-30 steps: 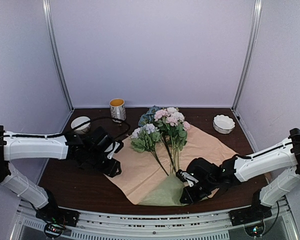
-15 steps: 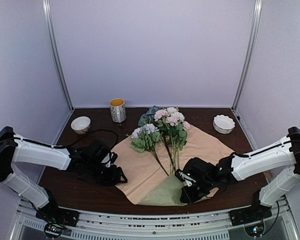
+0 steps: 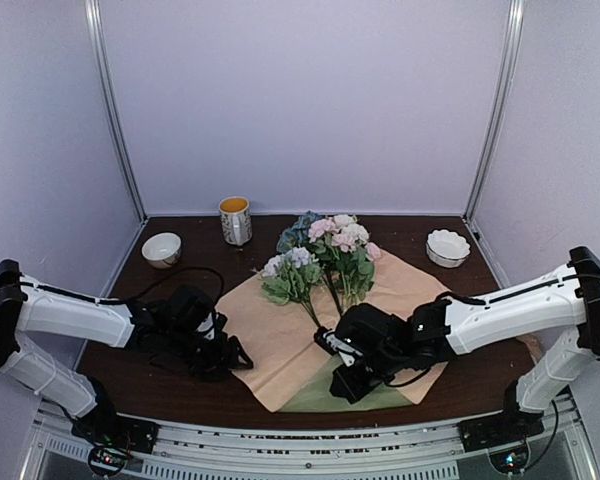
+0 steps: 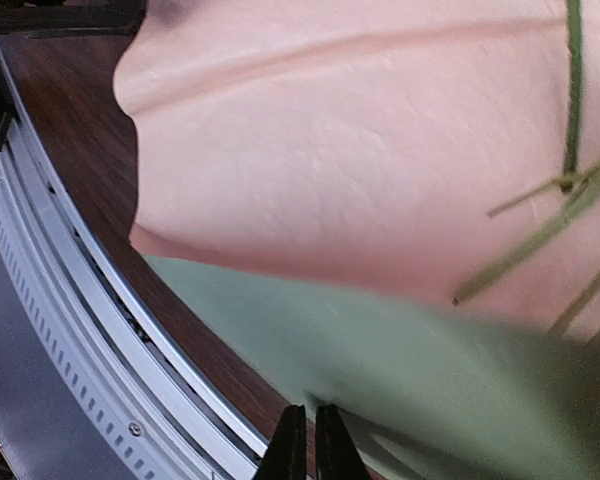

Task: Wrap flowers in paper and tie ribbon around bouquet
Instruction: Pick up the one-fourth-folded wrapping paper from the center of the board.

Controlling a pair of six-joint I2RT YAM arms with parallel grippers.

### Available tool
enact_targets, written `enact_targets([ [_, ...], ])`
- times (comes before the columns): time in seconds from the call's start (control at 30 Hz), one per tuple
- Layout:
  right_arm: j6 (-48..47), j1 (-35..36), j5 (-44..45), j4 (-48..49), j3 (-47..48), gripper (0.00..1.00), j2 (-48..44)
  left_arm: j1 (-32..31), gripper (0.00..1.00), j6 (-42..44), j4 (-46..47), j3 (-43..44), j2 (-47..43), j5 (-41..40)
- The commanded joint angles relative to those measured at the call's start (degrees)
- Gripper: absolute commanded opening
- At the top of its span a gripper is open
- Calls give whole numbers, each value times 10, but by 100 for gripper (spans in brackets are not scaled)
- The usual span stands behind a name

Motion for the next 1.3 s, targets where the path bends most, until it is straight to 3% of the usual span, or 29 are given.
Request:
enact_targets([
  [0.0, -45, 6, -24, 34, 38, 6, 51, -1, 65, -9, -40, -1, -8, -22],
  [0.23, -23, 3, -20, 24, 35, 6, 93, -1, 69, -36, -66, -19, -59, -42],
  [0.67, 29, -4, -29, 69, -2, 6, 97, -34, 69, -165, 166, -63, 56, 27],
  [0.77, 31, -4, -25, 70, -3, 6, 93, -36, 67, -188, 170, -72, 50, 17],
  [1.03, 32, -4, -28, 82, -14, 6, 90, -54, 61, -194, 119, -55, -40, -87],
  [1.17, 29, -4, -31, 91, -18, 6, 91, -54, 59, -108, 28, -8, -82, -190],
  [1.27, 24, -4, -31, 87, -17, 6, 93, -54, 60, -88, 62, -18, -70, -201],
])
